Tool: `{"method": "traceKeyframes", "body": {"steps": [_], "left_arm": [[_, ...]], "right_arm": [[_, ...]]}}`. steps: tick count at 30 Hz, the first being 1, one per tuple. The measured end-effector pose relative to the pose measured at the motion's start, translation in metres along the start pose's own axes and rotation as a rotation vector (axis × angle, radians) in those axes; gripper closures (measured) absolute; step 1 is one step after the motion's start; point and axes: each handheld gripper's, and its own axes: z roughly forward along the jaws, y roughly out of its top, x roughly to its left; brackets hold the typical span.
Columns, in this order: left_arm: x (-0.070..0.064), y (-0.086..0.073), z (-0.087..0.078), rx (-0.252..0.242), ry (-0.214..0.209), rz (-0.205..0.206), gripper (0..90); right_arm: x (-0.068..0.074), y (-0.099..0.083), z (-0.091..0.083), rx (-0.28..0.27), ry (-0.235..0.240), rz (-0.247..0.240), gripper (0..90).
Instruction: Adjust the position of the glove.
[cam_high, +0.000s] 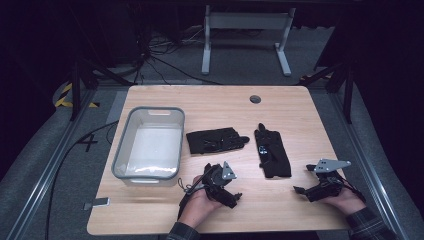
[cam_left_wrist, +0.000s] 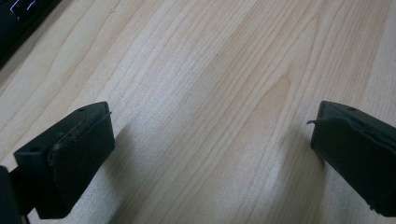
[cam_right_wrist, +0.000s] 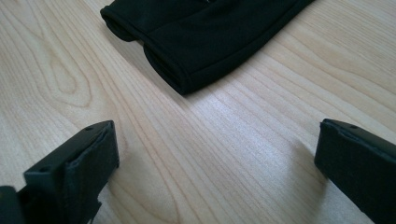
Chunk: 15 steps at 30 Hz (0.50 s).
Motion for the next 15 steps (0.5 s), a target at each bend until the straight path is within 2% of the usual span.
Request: {"method": "traceKeyframes", "body": {"steps": [5, 7, 10, 15], "left_arm": [[0.000, 0.000, 0.000, 0.000, 0.000, 0.000, 0.0], [0.000, 0.000, 0.000, 0.002, 0.001, -0.001, 0.0], [0.000, 0.000, 0.000, 0.001, 0.000, -0.001, 0.0], [0.000, 0.000, 0.000, 0.001, 0.001, -0.001, 0.0]], "right_arm": [[-0.001, 0.000, -0.001, 0.011, 0.009, -0.009, 0.5], [-0.001, 0.002, -0.001, 0.019, 0.016, -0.013, 3.2], [-0.001, 0.005, -0.004, 0.024, 0.020, -0.014, 16.7], [-0.004, 0.011, -0.006, 0.015, 0.030, -0.005, 28.2]]}}
